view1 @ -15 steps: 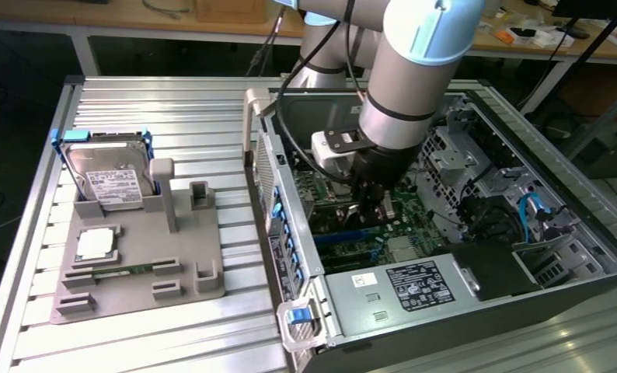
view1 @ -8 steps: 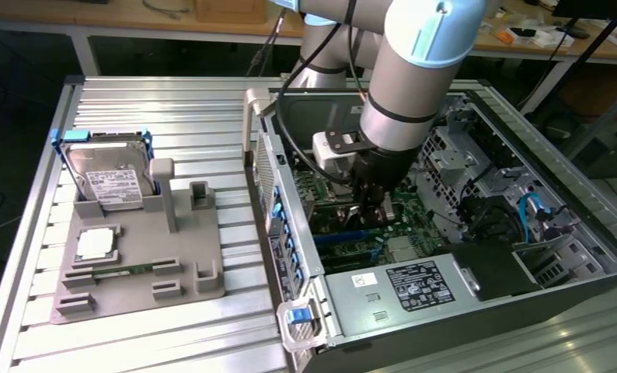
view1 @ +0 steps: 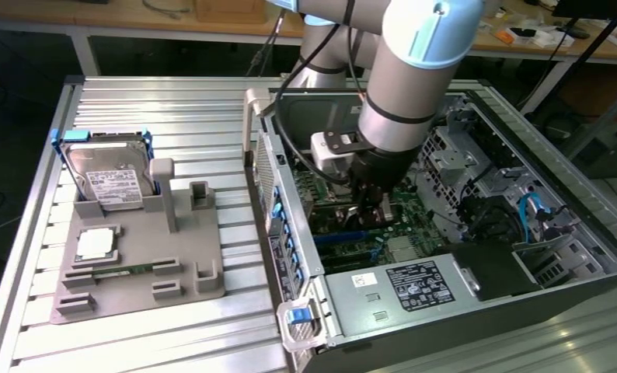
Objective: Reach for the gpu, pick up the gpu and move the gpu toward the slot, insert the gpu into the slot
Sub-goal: 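Insert the gpu into the slot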
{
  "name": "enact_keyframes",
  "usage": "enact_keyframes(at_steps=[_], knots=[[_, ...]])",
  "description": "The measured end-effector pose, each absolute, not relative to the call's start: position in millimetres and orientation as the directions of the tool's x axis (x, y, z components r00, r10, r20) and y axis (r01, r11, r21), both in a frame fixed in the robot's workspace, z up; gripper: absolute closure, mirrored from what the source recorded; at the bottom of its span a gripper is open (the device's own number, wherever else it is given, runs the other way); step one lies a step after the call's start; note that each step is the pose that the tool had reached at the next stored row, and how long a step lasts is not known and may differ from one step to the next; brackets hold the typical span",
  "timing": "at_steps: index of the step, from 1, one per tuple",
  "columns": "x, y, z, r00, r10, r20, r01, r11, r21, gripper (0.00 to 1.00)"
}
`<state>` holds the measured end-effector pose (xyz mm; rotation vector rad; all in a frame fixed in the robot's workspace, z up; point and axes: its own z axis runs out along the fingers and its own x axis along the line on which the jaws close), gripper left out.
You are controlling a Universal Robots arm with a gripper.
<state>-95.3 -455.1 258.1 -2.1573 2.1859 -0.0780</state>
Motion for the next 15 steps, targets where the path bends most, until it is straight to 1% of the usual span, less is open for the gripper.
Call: enact_keyframes(at_steps=[15], knots=[[-102.9, -455.1, 254.0, -0.013, -1.0, -0.012, -0.996, 0.014, -0.085, 0.72]])
